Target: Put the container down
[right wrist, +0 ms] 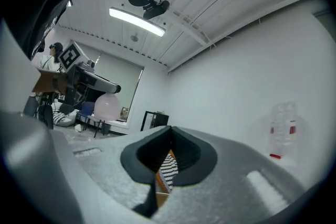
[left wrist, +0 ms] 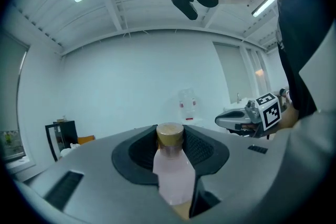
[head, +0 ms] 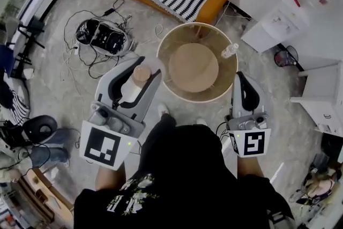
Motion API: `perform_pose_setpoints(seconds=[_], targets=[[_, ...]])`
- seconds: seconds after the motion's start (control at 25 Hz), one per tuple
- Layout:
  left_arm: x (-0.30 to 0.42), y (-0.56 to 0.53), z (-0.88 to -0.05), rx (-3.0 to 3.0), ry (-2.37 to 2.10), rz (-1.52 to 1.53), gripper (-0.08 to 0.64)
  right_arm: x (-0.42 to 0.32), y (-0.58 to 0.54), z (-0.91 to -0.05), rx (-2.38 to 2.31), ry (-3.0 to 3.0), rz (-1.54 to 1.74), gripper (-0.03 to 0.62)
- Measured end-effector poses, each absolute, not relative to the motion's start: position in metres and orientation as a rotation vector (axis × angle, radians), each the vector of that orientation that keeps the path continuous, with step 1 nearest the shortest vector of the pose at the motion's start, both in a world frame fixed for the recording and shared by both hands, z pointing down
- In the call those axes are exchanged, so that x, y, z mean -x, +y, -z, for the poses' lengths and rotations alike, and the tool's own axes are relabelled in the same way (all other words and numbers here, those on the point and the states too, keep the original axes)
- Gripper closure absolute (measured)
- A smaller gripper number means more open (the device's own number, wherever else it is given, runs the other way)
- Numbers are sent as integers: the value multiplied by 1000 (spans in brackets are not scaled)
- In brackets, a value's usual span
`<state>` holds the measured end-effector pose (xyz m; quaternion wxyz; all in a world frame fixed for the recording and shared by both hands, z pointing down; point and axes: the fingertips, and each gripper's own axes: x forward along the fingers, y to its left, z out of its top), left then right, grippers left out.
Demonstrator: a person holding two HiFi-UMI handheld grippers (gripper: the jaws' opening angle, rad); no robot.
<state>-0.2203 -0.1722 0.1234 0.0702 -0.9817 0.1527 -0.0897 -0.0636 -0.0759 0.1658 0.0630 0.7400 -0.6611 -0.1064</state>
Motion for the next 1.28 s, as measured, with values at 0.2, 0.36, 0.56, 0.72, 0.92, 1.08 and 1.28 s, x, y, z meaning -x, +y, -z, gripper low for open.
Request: perform_pose_setpoints(seconds=[0.2,0.36,0.56,0.72,0.92,1.08,1.28], targets=[[211,-199,-135,2956,275,273,410,66,-90,-168,-2343,-1846,305,597],[209,-214,-141,2950,134,287,410,74,-92,-163,-2428,-1721,324,597],[189,-216,-145,2932,-12,283,410,69,-73,-169,-2528,-1577,274,597],[171,-209,-151,2938,-96,281,410,59,-59,-181,-2563,-1513,204,597],[150,-203,-154,2941,-133,275,410,42,-60,-182,-2549,-1518,204,597],[138,-202,-159,2943,-133,282,410,29,-65,-184,-2548,-1532,208,597],[119,-209,-163,2930,-120,310,410,9,-77,-185,-2544,-1560,200,597]])
